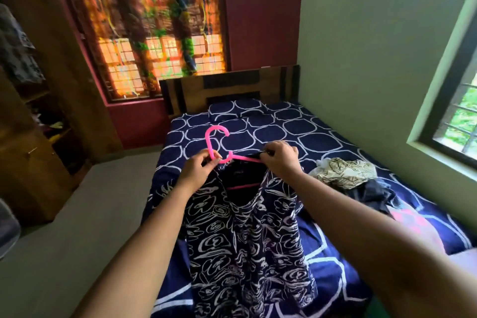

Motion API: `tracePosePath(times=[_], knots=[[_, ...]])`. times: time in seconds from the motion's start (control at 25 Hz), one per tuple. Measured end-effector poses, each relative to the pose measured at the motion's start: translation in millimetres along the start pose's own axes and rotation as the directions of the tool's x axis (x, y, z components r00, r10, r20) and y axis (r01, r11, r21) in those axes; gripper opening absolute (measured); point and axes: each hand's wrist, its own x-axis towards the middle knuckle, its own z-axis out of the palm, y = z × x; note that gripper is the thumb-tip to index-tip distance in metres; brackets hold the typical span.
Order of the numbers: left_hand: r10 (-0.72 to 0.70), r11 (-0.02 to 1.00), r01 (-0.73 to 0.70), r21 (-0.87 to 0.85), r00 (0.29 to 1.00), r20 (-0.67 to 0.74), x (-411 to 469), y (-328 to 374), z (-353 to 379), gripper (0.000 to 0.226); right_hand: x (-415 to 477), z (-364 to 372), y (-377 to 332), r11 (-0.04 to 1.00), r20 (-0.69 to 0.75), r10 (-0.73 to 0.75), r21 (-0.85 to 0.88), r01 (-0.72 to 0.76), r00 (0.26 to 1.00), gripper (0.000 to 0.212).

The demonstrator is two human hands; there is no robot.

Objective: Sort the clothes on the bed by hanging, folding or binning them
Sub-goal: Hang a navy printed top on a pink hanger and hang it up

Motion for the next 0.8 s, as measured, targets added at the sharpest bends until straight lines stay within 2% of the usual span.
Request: tracePosePath(times=[0.08,0.16,0.24,0.32,0.4,0.52,0.6,0.72,0.8], knots=[[0.034,0.999,-0.034,0.002,0.999,-0.036,7.4,15.7,-8.2,0.005,-0.4,-22.8,5.8,1.0,-0.015,0.011,0.022,-0.011,1.0,0.018],[0.055,0.998,-0.055,0.001,0.996,-0.07,15.7,32.3,-16.3,0.002,1.1,-47.3,23.8,0.988,0.06,0.081,0.129,-0.089,0.995,0.037],[0.107,0.994,-0.109,-0.012,0.991,-0.074,26.0,46.8,-19.8,0.013,1.8,-66.6,45.4,0.982,0.097,0.109,0.143,-0.122,0.989,0.049],[0.152,0.988,-0.153,-0.006,0.986,-0.066,34.2,64.9,-17.2,0.017,0.0,-83.0,58.9,1.0,0.111,0.026,0.014,-0.028,0.993,0.039],[0.205,0.978,-0.206,-0.022,0.978,-0.048,40.8,85.6,-8.1,0.023,-1.1,-99.2,59.3,0.993,0.043,-0.071,-0.087,0.074,0.997,0.039],[0.329,0.944,-0.329,-0.013,0.944,-0.032,47.4,120.3,13.3,0.032,-1.2,-125.4,61.9,0.998,-0.028,-0.057,0.022,0.058,0.998,0.036],[0.399,0.916,-0.4,-0.028,0.916,-0.024,52.4,136.9,23.0,0.033,2.2,-146.6,66.7,0.998,-0.129,-0.037,0.043,0.043,0.991,0.028],[0.393,0.919,-0.394,-0.005,0.918,-0.046,59.3,136.4,20.5,0.045,8.5,-187.0,82.5,0.996,-0.199,-0.089,-0.003,0.09,0.976,0.024],[0.298,0.955,-0.298,-0.009,0.955,-0.016,59.4,128.3,16.8,0.042,13.1,-214.8,98.8,0.996,-0.225,-0.09,-0.012,0.09,0.97,0.024]])
